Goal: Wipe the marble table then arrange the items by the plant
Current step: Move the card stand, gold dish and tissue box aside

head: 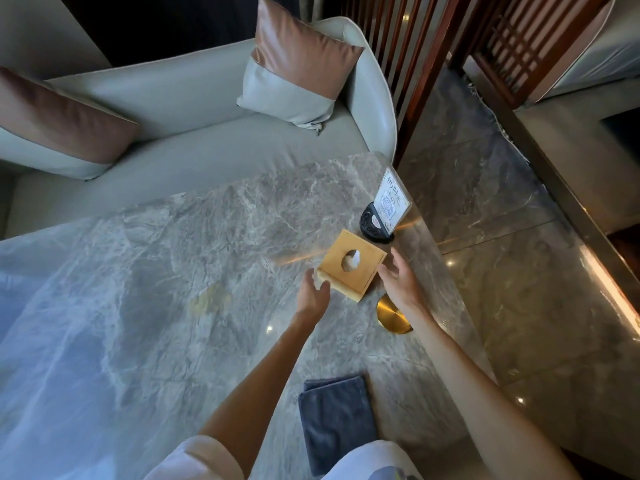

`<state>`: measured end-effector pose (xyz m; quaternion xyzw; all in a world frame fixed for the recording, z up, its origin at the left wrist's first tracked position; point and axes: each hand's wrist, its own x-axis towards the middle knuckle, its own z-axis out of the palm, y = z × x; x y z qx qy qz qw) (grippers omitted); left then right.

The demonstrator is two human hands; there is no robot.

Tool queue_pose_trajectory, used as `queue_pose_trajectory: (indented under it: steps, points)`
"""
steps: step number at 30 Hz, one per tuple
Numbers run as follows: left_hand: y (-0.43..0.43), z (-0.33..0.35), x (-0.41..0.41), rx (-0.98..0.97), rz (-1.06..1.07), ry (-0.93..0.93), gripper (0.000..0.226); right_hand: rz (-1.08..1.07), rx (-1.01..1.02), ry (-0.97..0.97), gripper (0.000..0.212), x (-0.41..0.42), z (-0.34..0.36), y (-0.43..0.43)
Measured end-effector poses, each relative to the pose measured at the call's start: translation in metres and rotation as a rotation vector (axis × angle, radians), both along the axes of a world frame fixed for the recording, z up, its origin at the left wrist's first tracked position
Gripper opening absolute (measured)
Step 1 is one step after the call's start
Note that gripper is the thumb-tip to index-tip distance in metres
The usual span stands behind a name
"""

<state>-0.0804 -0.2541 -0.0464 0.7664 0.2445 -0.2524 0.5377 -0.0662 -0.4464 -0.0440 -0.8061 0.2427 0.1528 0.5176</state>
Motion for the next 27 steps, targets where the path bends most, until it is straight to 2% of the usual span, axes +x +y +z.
queue_pose_trajectory:
  steps: [4, 8, 13, 18, 21, 23, 27]
  points:
    - [0.026, 0.008, -0.06, -0.081, 0.107, 0.079, 0.024, -0.09, 0.049, -0.141, 0.042, -0.074, 0.022, 0.022]
    - [0.061, 0.01, -0.133, -0.137, 0.124, 0.104, 0.013, -0.082, 0.069, -0.1, 0.028, -0.172, 0.022, 0.054]
    - [0.108, 0.012, -0.222, -0.076, -0.014, 0.091, 0.016, -0.067, -0.016, 0.034, 0.022, -0.287, 0.005, 0.094]
    - [0.137, 0.014, -0.277, -0.07, -0.074, 0.122, 0.018, -0.095, -0.09, 0.034, 0.018, -0.358, 0.002, 0.123]
    - [0.141, 0.023, -0.293, -0.098, -0.02, 0.116, 0.023, -0.112, -0.127, 0.043, 0.025, -0.382, 0.002, 0.128]
    - [0.137, 0.025, -0.296, -0.095, 0.016, 0.116, 0.017, -0.119, -0.139, 0.034, 0.028, -0.386, 0.004, 0.127]
    - [0.11, 0.01, -0.289, -0.057, 0.039, 0.141, 0.017, -0.016, -0.128, 0.073, 0.034, -0.368, 0.006, 0.123]
